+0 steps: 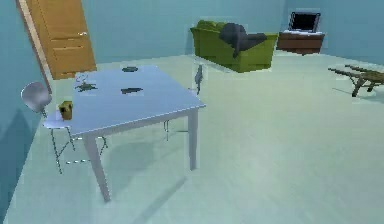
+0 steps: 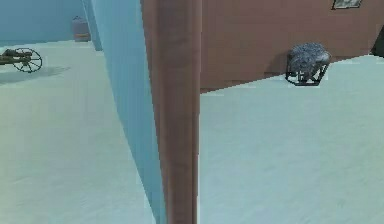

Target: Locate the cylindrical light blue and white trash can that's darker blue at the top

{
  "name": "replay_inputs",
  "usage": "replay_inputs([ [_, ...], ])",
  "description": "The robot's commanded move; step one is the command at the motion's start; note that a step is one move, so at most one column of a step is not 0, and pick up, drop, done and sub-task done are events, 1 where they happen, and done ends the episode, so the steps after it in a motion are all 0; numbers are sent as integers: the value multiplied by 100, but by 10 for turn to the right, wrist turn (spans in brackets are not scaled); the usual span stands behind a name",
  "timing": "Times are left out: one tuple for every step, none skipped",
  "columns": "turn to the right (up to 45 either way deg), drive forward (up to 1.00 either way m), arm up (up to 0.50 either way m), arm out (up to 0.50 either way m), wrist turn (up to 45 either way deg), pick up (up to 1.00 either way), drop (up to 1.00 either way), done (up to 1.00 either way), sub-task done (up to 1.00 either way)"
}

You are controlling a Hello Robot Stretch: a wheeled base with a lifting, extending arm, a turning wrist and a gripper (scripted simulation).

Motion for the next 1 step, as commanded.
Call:
replay_inputs([
  [-210,0,0,0,0,0,0,0,0],
])
